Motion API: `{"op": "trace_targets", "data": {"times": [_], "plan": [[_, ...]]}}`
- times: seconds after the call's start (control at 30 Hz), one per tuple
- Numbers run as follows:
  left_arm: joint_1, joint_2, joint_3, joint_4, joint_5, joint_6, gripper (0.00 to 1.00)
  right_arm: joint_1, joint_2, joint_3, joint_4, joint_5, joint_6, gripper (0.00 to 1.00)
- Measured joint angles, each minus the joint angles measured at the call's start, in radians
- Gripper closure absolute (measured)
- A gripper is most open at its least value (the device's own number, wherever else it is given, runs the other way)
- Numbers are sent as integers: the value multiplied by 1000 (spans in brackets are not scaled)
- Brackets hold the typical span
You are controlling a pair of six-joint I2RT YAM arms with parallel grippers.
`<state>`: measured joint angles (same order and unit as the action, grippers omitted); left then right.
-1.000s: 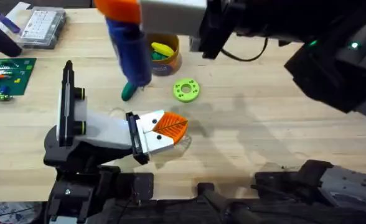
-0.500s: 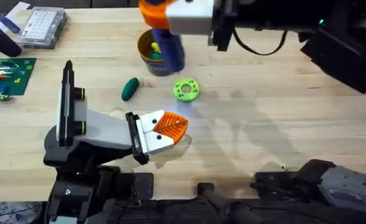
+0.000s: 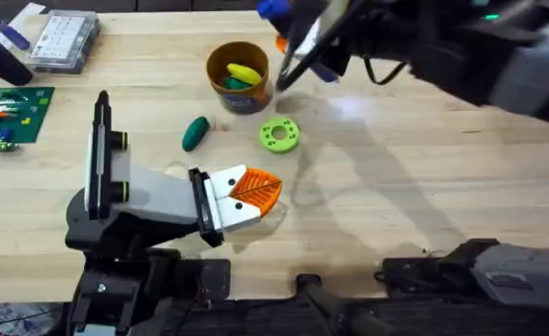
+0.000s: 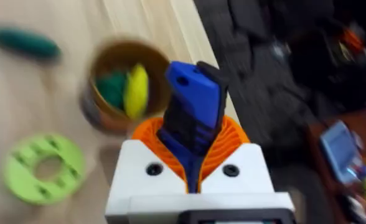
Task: Pick up the gripper from the table and insert it into the empty holder that is missing its gripper. Then pick up a screw, insert it into the mounting hole, and use the screwdriver to tighten it. Finally, clean up the table by picking up the vegetable and placing it into the bucket.
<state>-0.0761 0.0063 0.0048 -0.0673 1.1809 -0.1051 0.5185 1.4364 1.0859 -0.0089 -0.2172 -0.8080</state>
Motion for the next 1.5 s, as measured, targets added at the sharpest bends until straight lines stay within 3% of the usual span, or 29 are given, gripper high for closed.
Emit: {"op": "trace_targets", "data": {"times": [0.33,0.6,1.5], "plan": [[0,0,0,0,0,0,990,-62,291,1,23,276,-385,949],[0,0,0,0,0,0,990,-126,488,3,147,394,-510,949],[0,0,0,0,0,0,990,-148,516,24,151,431,-561,949]]}}
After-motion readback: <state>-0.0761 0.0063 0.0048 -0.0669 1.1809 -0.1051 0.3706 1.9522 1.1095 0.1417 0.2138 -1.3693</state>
